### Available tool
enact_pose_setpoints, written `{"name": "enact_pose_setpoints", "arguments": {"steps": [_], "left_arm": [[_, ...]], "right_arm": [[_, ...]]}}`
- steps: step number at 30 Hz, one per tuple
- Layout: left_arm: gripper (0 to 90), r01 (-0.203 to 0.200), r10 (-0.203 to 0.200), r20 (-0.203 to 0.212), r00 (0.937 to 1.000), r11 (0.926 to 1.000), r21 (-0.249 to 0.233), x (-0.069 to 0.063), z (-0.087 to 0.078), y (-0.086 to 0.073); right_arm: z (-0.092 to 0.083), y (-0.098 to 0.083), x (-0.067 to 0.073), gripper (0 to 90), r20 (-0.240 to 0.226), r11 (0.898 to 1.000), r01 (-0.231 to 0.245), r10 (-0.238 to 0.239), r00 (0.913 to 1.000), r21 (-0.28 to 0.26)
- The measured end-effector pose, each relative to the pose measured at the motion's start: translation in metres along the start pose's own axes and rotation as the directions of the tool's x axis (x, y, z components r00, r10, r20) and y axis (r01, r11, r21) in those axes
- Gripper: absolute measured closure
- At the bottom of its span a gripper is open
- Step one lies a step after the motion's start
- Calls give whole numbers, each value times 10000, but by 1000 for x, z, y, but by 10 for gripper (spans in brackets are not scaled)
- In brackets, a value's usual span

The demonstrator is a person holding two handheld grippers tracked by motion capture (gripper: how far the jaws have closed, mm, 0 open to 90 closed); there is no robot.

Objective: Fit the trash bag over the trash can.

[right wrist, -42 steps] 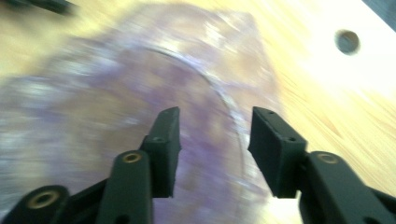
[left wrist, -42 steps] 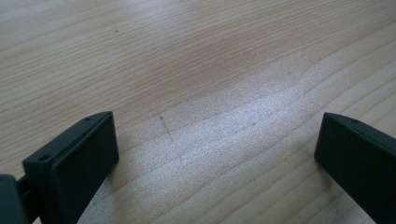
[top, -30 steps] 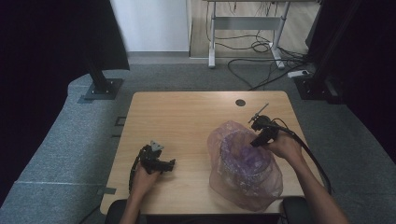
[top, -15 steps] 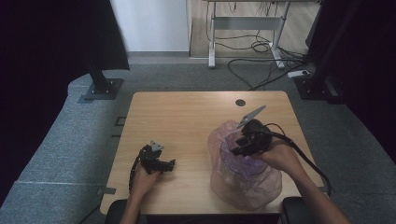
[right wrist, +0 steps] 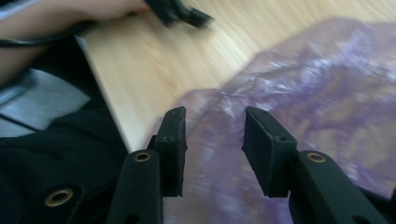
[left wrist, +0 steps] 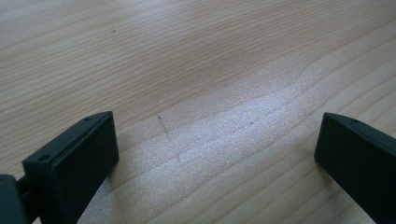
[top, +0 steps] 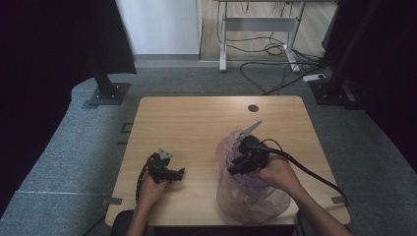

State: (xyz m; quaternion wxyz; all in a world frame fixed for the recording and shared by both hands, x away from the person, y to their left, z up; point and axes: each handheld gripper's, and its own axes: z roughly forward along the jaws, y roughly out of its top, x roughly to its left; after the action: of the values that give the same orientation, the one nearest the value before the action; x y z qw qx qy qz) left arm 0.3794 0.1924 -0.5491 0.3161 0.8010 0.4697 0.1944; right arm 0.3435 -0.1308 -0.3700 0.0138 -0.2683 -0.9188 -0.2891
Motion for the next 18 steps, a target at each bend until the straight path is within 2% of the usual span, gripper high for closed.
{"name": "enact_pose_setpoints", "arguments": {"steps": [2, 4, 8, 10, 12, 13, 18], "left_arm": [[0, 8, -8, 0, 10000, 10000, -8, 0, 0, 0], [0, 13, -13, -2, 10000, 10000, -4, 0, 0, 0], [0, 5, -5, 1, 10000, 10000, -4, 0, 0, 0], [0, 9, -9, 1, 10000, 10000, -6, 0, 0, 0], [0, 15, -15, -1, 10000, 10000, -8, 0, 0, 0], [0, 10, -10, 1, 10000, 10000, -9, 0, 0, 0], [0, 8, -8, 2, 10000, 10000, -6, 0, 0, 0]], "right_arm": [[2, 1, 5, 551, 291, 9996, 130, -137, 9995, 252], [4, 1, 8, 546, 97, 9992, 173, -177, 9998, 354], [21, -1, 15, 533, 70, 9943, 470, -479, 9988, 952], [28, -2, 18, 579, 433, 9913, 554, -609, 9972, 1196], [37, -3, 18, 604, 546, 9872, 589, -676, 9962, 1482], [41, -4, 19, 627, 805, 9829, 751, -895, 9927, 1679], [55, -8, 21, 637, 1306, 9693, 985, -1303, 9828, 2252]]}}
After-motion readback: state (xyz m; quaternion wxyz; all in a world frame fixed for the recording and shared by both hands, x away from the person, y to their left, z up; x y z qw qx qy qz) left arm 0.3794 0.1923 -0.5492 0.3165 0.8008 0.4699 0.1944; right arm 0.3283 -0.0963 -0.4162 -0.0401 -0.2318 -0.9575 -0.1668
